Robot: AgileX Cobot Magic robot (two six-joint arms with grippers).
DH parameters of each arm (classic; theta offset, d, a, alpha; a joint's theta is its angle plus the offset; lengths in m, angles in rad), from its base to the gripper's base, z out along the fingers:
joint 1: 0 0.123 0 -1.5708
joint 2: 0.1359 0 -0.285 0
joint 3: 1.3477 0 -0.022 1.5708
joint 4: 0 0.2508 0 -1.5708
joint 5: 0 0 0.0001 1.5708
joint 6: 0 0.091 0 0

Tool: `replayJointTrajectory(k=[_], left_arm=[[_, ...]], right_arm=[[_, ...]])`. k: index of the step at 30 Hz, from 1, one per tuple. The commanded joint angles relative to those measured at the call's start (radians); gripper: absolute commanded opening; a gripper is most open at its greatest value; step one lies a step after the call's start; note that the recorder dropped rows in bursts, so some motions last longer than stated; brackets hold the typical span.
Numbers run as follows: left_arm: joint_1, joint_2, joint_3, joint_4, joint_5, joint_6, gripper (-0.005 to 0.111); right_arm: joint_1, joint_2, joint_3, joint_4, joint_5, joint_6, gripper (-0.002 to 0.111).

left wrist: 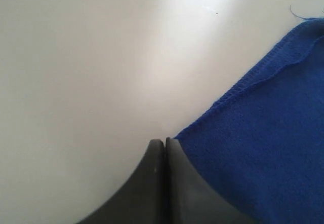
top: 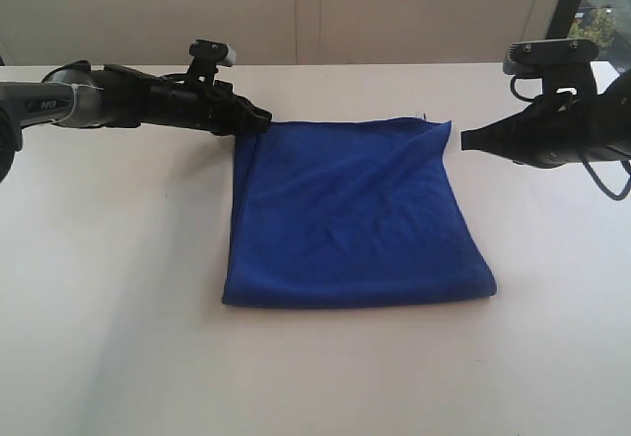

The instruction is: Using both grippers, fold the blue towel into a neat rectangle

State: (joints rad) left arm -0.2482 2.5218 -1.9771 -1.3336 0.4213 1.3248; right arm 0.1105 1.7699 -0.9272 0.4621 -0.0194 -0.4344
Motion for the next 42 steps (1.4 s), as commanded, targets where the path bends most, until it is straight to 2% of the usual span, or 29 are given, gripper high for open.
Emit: replayJointTrajectory(k=[1, 8, 14, 42], left_arm=[[-0.003, -0.040, -0.007, 0.004, 0.049, 0.013, 0.000], [0.001, -0.070, -0.007, 0.021, 0.061, -0.023, 0.000], [0.037, -0.070, -0.007, 0.119, 0.076, -0.145, 0.000], [0.076, -0.089, -0.007, 0.132, 0.157, -0.186, 0.000]], right_arm=[[-0.009, 0.003, -0.002, -0.007, -0.019, -0.013, 0.000], [-0.009, 0.003, -0.002, -0.007, -0.019, -0.013, 0.000], [-0.009, 0.003, -0.002, -0.009, -0.018, -0.013, 0.000], [-0.009, 0.003, -0.002, -0.008, -0.020, -0.013, 0.000]])
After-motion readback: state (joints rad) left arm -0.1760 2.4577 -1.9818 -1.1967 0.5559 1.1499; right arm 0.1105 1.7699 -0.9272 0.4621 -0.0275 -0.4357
